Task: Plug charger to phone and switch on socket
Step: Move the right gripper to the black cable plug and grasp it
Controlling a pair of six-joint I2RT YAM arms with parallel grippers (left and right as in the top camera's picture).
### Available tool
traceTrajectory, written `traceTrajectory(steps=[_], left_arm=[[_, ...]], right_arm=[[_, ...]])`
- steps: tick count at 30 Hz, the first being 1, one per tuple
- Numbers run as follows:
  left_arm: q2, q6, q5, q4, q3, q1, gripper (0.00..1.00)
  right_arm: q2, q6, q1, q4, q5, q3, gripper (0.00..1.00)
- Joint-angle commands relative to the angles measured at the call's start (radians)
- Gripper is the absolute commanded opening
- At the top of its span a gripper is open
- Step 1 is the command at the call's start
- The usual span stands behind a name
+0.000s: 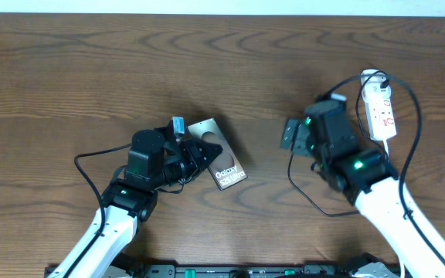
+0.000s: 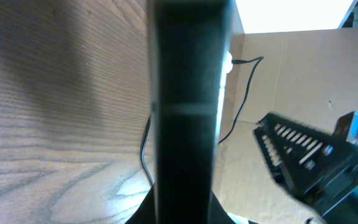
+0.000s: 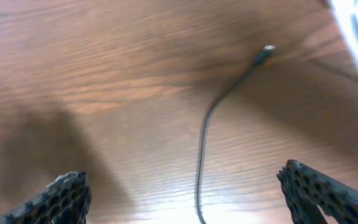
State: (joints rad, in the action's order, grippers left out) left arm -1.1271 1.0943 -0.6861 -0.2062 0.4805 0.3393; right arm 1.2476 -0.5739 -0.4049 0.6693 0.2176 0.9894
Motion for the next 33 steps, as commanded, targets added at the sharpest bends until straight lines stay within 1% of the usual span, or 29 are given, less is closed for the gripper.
traceTrajectory(steps=[1,6,9,14,16,20,23,29,31,33], left_arm=[[0.009,-0.019,-0.029,-0.012,0.014,-0.002,0.07],[0.009,-0.016,-0.029,-0.012,0.014,-0.002,0.07],[0.009,-0.012,-0.035,-0.012,0.014,-0.002,0.08],[0.009,-0.009,-0.044,-0.012,0.014,-0.002,0.07],[0.009,-0.009,-0.044,-0.012,0.014,-0.002,0.07],[0.009,-0.009,-0.044,-0.011,0.014,-0.002,0.08],[0.009,-0.009,-0.044,-0.011,0.014,-0.002,0.07],[0.009,-0.009,-0.047,-0.011,0.014,-0.002,0.07],[0.009,0.023,-0.047,-0.017,0.014,-0.002,0.07],[0.009,0.031,-0.047,-0.034,0.014,-0.002,0.07]], right_arm=[[0.064,-0.017,0.05,0.055,0.016,0.092,0.96],[0.233,-0.018,0.075,0.175,0.016,0.243,0.95],[0.332,-0.044,0.084,0.204,0.016,0.312,0.96],[0.504,-0.076,0.097,0.199,0.018,0.391,0.94],[0.559,-0.096,0.105,0.2,0.04,0.404,0.91],[0.636,-0.187,0.125,0.202,0.086,0.404,0.88],[0.686,-0.267,0.149,0.198,0.089,0.404,0.81],[0.764,-0.306,0.188,0.129,0.099,0.404,0.81],[0.807,-0.377,0.208,0.124,0.098,0.404,0.77],[0.834,-0.411,0.217,0.126,0.095,0.404,0.75]])
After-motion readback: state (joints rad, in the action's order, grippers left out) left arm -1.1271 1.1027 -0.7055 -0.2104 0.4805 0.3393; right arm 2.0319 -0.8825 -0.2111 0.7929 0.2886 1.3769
